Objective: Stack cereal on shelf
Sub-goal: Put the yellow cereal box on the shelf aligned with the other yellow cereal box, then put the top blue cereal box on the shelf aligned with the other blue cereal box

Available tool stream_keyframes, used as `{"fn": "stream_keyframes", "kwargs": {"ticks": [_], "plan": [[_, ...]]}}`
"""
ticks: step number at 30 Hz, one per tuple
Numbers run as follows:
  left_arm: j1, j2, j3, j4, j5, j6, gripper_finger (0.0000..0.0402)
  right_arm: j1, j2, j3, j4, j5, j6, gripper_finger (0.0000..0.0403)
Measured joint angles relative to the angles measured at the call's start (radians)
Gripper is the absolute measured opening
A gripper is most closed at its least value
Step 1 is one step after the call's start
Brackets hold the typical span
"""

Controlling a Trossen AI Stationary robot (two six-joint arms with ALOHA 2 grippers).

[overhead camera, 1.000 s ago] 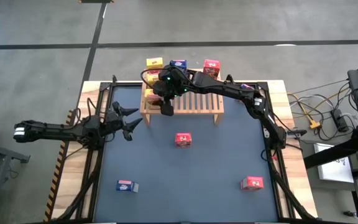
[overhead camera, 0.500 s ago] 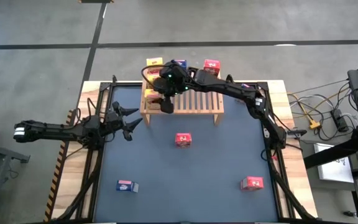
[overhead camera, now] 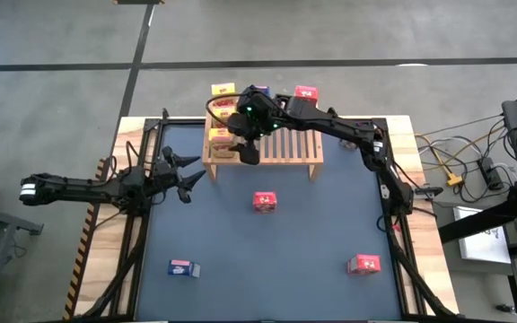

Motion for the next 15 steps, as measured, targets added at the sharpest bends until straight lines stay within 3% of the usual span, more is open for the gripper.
{"fn": "stream_keyframes", "kwargs": {"ticks": [6, 15], "plan": [[0.0, 0.0, 0.0, 0.001, -0.04, 0.0, 0.0223, 0.008, -0.056, 0.0, -0.049, 0.087, -0.021, 0.0256], [0.0, 0.0, 0.0, 0.001, -0.04, -0.001, 0.0223, 0.015, -0.19, -0.002, -0.308, 0.095, 0.025, 0.0258]]}}
